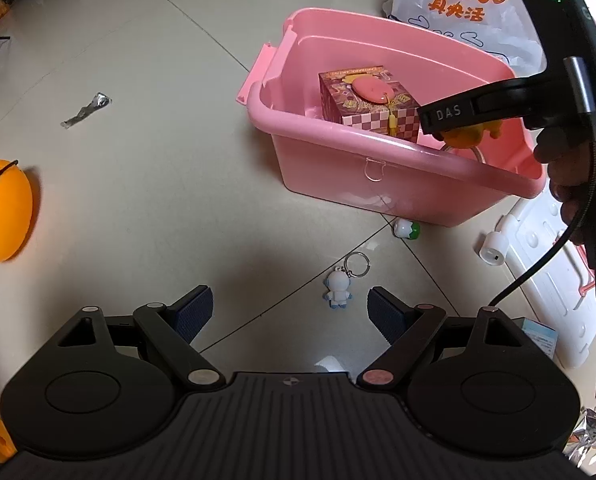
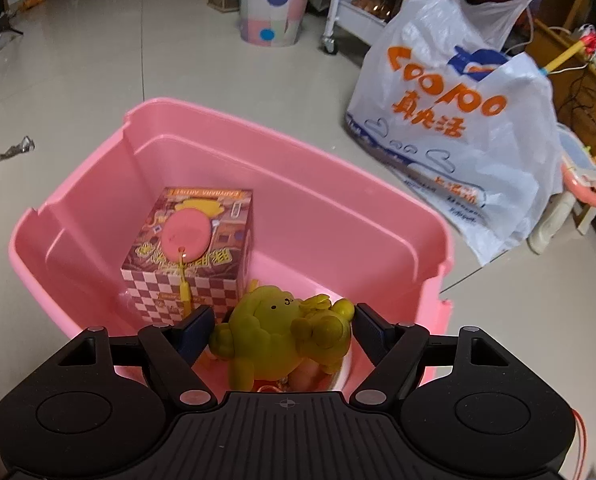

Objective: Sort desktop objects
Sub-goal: 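Carry the held yellow plush with the right tool over the pink bin, then lower the plush into the pink bin and open the right tool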

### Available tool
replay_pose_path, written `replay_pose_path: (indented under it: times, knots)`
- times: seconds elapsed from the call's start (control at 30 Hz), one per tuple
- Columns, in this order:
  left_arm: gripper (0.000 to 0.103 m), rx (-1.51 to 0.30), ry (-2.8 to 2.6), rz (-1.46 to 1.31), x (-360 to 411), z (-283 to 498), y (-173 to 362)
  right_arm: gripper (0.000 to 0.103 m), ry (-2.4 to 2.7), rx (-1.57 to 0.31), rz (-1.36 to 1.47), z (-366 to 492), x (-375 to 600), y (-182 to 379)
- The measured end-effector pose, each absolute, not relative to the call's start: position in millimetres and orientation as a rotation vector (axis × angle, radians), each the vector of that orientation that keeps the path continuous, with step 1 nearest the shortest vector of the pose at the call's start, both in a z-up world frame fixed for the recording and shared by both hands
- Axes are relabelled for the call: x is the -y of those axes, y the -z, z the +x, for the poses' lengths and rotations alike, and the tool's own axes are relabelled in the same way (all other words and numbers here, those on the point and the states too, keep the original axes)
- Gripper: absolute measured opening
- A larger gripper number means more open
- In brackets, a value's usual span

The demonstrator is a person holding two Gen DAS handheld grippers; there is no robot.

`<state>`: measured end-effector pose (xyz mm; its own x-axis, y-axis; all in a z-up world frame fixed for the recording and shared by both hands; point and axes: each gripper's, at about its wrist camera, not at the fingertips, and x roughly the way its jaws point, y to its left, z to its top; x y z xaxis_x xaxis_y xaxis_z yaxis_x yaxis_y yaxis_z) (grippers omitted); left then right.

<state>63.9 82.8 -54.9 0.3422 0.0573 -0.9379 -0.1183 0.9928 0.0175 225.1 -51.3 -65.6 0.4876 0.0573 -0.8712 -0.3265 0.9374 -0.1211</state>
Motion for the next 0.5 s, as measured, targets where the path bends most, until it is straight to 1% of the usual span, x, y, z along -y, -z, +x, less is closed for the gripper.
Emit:
replay_pose_path:
  times: [0.5]
  knots:
    - [0.087, -1.243, -0.116, -0.070, -83.7, 66.9, 64.0, 0.072, -0.243, -1.151, -0.258, 246.2, 45.7, 91.5]
